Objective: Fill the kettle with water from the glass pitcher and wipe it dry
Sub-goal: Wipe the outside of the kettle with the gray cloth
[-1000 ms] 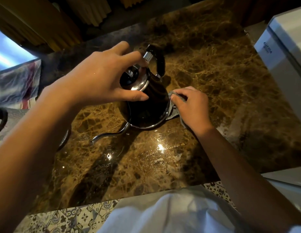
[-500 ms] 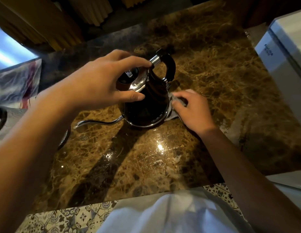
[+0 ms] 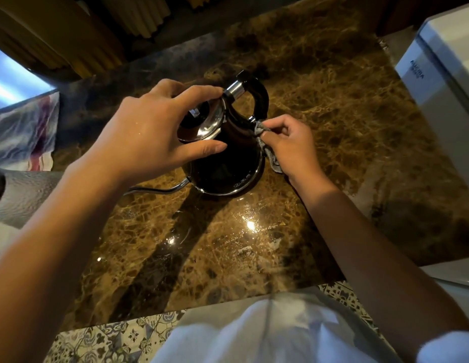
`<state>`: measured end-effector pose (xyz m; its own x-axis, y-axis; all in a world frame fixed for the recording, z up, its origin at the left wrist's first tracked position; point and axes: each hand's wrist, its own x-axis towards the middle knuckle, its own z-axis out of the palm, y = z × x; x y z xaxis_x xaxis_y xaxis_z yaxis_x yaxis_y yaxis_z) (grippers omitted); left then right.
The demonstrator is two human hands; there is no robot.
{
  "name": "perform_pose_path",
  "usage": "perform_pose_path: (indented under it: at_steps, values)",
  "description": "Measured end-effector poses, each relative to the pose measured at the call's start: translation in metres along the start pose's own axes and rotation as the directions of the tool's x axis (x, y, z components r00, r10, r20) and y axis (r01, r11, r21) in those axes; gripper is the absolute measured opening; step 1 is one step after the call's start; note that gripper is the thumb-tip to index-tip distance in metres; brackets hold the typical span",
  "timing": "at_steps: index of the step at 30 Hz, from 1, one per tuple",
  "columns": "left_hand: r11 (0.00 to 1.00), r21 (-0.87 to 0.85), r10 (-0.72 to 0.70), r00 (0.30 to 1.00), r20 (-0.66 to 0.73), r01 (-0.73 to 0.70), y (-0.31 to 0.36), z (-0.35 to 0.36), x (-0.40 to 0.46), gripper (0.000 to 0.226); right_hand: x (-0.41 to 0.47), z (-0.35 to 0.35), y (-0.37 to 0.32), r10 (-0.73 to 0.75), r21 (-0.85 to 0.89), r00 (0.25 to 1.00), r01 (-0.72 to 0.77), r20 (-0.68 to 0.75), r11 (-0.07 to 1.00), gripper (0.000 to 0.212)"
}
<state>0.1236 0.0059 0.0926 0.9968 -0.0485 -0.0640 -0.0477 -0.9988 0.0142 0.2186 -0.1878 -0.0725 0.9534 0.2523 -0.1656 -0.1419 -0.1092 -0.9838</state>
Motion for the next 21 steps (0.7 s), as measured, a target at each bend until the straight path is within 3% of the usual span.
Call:
perform_pose_path:
  at_steps: [9, 12, 14, 17, 21]
  values:
    - [1.000, 0.006, 0.007, 1.000, -0.015, -0.007, -0.006, 0.004, 0.000, 0.085, -0.058, -0.002, 0.008, -0.160, -0.241, 0.986, 0.146, -0.041, 0.960, 0.021]
    - [1.000, -0.010, 0.013, 1.000, -0.002, -0.013, -0.010, 0.003, 0.000, 0.083, -0.084, -0.005, 0.011, -0.325, -0.303, 0.945, 0.305, -0.020, 0.903, 0.020]
    - [1.000, -0.017, 0.012, 1.000, 0.004, -0.012, -0.010, 0.003, 0.000, 0.083, -0.082, -0.008, 0.007, -0.327, -0.268, 0.945, 0.311, -0.018, 0.912, 0.021]
    - [1.000, -0.027, 0.000, 1.000, 0.001, 0.001, -0.008, 0.003, -0.001, 0.084, -0.051, -0.008, -0.018, -0.226, -0.101, 0.966, 0.214, -0.125, 0.971, 0.027]
    - [0.999, -0.030, -0.013, 1.000, -0.006, 0.013, -0.008, 0.003, -0.004, 0.085, -0.024, 0.021, -0.040, -0.348, -0.151, 0.936, 0.335, -0.062, 0.930, 0.029]
